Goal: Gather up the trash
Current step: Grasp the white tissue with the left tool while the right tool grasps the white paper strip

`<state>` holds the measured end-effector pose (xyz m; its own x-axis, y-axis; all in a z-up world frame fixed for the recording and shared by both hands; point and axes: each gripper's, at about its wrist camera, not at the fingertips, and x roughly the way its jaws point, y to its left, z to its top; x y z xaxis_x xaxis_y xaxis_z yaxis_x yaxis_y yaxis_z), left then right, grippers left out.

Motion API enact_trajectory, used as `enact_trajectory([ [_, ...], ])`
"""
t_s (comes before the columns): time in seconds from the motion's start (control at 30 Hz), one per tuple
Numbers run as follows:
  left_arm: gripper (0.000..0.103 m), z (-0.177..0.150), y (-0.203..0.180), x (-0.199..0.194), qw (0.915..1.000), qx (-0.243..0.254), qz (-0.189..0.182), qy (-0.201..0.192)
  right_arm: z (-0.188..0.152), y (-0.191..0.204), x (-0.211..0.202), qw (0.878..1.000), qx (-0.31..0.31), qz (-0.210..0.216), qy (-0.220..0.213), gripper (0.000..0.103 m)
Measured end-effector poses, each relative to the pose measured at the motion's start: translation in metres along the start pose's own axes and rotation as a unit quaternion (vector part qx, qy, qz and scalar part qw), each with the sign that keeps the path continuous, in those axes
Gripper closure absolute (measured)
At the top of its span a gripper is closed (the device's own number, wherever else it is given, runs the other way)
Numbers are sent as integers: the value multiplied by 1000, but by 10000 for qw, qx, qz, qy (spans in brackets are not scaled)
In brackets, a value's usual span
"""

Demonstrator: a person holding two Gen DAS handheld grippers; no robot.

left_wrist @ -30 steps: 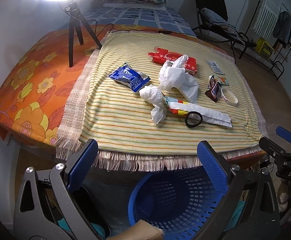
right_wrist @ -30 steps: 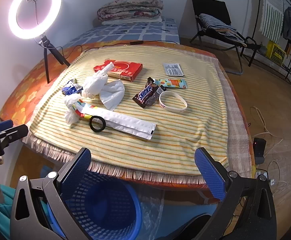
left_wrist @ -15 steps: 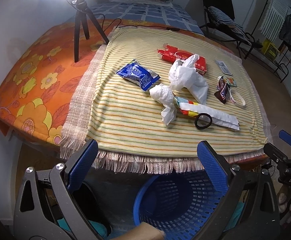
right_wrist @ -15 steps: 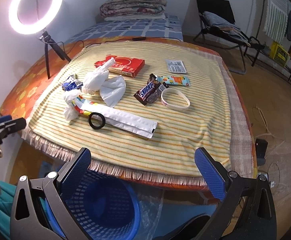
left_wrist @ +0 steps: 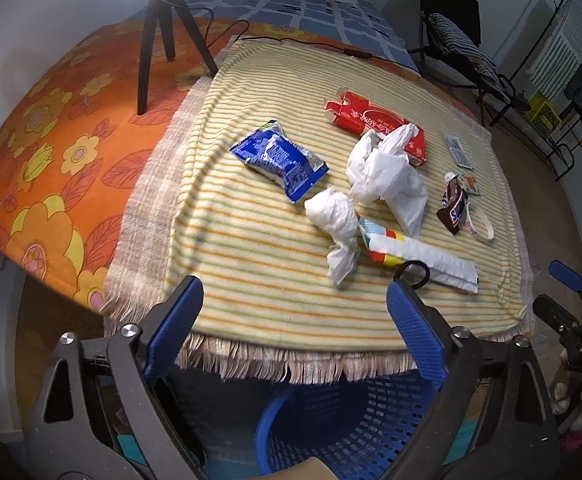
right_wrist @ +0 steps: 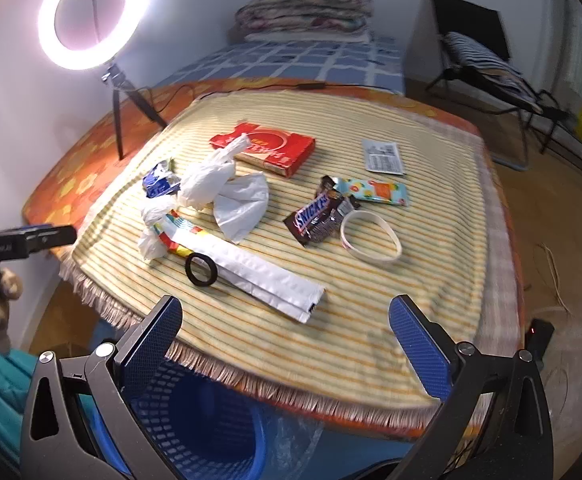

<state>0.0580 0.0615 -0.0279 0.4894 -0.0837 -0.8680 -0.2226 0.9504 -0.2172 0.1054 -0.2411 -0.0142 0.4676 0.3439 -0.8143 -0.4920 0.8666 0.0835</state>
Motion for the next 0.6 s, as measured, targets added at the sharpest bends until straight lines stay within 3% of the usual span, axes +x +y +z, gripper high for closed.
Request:
enact_trajectory([
  [0.17,19,14,-2,14,9998,-61,-165,108,9,-2,24,9990,-376,94,228,1],
  [0.23,28,18,-2,23,9993,-159,-252,233,10,1,33,9979,-536,162,323,3],
  [0.4,43,25,-6,50,9970,-288,-412,592,14,9,60,9941,-886,178,596,19],
  [0.6,55,34,-9,74,9939,-486,-532,841,17,16,84,9877,-1309,161,840,30],
])
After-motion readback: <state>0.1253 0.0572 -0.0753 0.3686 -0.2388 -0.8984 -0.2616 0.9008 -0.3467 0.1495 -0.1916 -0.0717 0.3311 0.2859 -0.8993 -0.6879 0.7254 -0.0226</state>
